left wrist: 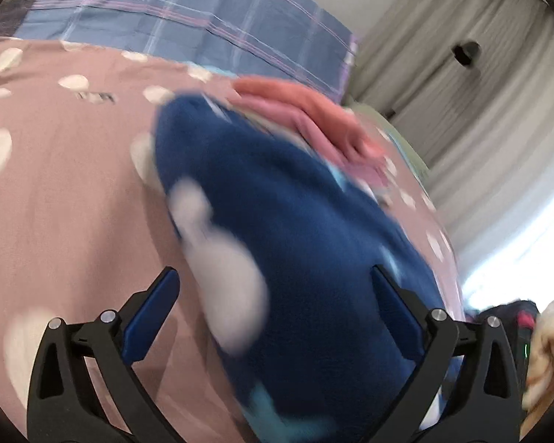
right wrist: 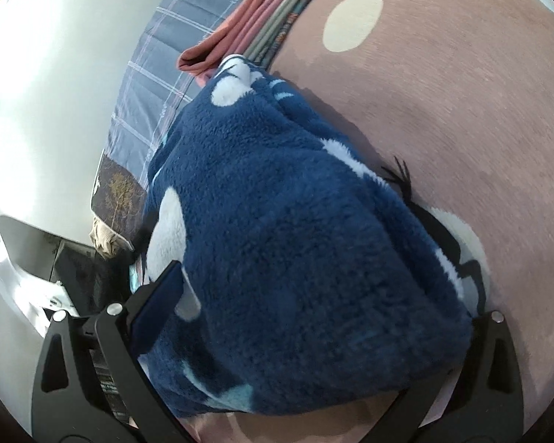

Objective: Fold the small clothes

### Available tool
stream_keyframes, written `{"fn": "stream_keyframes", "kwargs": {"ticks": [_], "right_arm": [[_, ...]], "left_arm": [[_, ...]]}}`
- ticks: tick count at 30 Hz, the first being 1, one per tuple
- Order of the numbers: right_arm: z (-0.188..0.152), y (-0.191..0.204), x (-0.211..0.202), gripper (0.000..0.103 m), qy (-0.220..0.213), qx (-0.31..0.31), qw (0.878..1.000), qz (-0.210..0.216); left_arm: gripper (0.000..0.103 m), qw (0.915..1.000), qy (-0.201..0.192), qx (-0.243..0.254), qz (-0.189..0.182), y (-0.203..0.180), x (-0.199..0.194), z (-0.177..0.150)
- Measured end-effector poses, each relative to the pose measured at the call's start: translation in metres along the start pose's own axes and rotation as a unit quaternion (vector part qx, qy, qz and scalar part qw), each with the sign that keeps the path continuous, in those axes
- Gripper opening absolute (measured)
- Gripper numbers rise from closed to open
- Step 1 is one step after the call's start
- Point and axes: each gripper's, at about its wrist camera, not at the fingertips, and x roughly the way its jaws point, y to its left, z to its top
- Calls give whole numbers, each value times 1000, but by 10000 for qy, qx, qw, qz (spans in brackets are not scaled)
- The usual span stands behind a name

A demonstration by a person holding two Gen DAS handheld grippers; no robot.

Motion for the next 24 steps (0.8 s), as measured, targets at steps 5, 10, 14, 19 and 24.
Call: {"fn": "stream_keyframes", "kwargs": {"ticks": [5, 10, 14, 19, 24], "right_arm": [[4, 2, 4, 101, -60, 33, 10000, 0], [11, 7, 9, 98, -274, -346, 9988, 202], [19, 18, -5, 67, -160, -764, 9961, 409], [33, 102, -21, 62, -284, -2173, 9740, 580], [72, 221, 23, 62, -243, -3422, 9335, 1040]], "left_arm": [[102, 9966, 556, -566, -211, 34, 59, 38], [63, 9992, 235, -23, -327, 11, 63, 38], [52, 9979, -339, 339, -438, -6, 12, 43], [52, 9886, -1327, 710, -80, -13, -77, 77], [53, 9678, -2328, 554, 781, 27, -149, 140]]}}
